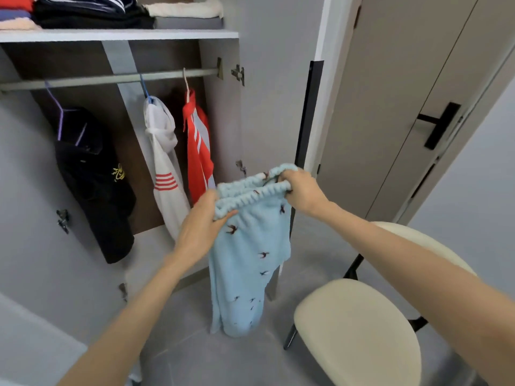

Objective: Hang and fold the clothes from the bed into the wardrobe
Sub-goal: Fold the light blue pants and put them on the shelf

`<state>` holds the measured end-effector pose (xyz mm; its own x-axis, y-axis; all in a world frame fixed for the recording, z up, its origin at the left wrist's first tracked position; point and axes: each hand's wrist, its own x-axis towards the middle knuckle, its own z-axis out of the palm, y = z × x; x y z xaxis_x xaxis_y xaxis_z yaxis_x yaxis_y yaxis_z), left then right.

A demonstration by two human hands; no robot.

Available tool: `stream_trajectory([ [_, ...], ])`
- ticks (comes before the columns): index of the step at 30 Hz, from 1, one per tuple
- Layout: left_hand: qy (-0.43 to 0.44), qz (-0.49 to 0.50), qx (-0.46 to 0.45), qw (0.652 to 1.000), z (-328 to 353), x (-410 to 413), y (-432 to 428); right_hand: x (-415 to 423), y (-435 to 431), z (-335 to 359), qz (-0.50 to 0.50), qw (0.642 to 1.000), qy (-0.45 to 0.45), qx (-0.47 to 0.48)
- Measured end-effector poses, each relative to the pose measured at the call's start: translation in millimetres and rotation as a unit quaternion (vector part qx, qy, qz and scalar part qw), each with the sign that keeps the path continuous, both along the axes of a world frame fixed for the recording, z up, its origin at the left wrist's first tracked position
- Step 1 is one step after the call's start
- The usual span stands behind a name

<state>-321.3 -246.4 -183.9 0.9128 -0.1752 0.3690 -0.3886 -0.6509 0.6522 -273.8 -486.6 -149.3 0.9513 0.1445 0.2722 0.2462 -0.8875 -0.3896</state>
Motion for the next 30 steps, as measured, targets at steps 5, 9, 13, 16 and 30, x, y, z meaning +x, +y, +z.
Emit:
stream_trajectory([
  [5,0.000,-0.034,0.043,0.998,-21.6,-0.6,-46.9,8.1,-29.2,-12.3,0.000,1.000,-0.022,-0.022],
  [9,0.046,-0.059,-0.015,0.997,-21.2,10.9,-61.9,18.7,-62.3,-30.9,-0.003,0.998,0.044,-0.038],
  [13,0.018,-0.033,-0.032,0.999,-17.5,22.5,-98.5,37.0,-81.3,-28.4,-0.027,0.988,0.058,0.143],
  [16,-0.003,-0.029,-0.044,0.999,-2.4,36.1,-123.0,43.6,-98.7,-17.9,-0.026,0.957,0.079,0.278],
  [30,-0.192,-0.077,0.044,0.977,68.9,65.0,-247.6,36.7,-235.2,32.7,-0.055,0.907,0.014,0.416],
])
